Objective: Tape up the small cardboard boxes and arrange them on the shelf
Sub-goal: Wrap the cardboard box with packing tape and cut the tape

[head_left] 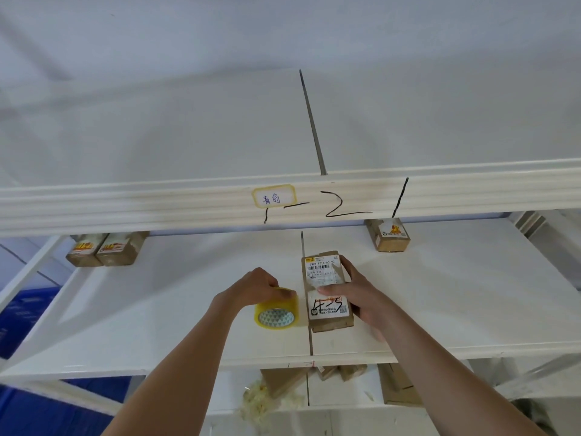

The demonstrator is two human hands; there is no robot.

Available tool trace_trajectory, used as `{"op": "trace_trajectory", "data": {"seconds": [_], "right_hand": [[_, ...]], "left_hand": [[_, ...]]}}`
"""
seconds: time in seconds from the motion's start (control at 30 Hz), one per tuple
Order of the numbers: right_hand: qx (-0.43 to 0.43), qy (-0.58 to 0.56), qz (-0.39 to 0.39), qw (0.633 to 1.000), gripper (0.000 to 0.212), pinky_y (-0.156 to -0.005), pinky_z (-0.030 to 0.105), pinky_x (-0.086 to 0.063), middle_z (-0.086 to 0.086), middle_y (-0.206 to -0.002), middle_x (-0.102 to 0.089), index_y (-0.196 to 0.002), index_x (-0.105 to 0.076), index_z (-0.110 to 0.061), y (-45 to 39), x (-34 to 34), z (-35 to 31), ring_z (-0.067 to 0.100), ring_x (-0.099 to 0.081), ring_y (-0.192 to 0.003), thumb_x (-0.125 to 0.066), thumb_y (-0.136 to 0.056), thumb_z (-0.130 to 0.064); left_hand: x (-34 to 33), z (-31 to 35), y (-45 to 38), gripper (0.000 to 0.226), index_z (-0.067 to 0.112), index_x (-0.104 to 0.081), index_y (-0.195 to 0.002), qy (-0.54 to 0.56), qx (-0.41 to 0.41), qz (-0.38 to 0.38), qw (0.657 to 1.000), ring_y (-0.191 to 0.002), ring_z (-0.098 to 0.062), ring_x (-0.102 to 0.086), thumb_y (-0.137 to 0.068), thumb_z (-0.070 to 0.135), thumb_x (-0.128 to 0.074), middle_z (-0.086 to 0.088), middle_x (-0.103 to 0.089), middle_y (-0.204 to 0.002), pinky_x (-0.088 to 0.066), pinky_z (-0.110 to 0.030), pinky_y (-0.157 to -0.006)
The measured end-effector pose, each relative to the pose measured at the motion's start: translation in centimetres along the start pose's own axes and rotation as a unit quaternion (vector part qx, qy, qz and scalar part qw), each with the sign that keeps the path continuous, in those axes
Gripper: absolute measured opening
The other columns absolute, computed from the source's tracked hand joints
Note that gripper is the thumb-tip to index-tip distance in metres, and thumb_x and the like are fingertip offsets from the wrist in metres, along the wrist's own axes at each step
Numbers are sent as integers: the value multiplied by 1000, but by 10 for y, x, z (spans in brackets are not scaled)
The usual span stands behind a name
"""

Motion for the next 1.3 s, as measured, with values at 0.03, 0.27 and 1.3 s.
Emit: {"op": "trace_trajectory", "data": {"seconds": [0.03, 0.27, 1.3], "right_hand": [[-2, -7, -5, 1000, 102, -84, 50, -61, 8, -122, -73, -148, -40, -38, -1, 0, 1, 32, -74, -102, -87, -69, 7], [-16, -74, -39, 996, 95, -71, 44, -62, 8, -118, -74, -141, -48, -39, -6, -2, 7, 35, -73, -104, -89, -66, 0], [-62, 174, 25, 983, 41, -68, 29, -62, 0, -85, -79, -101, -63, -19, -16, -14, 12, 13, -77, -79, -86, -77, -42]], "left_hand": [[0, 1, 0, 45, 24, -70, -72, 2, 1, 2, 1000, -68, -8, -63, -81, 68, -68, 6, -67, -74, -44, -19, -58], [0, 12, -4, 46, 25, -74, -76, 31, -16, 5, 999, -72, -10, -68, -76, 71, -69, 8, -69, -74, -48, -20, -59], [-13, 14, 3, 35, 19, -75, -89, 5, -17, 26, 1000, -71, -10, -67, -83, 53, -73, 5, -69, -79, -48, -19, -58]]}}
Point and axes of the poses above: each hand's wrist, its own y-axis away from the middle knuckle, its own x-axis out of the back of the hand, z = x × y, the point moved 3 cm from there along -y, towards the middle knuckle
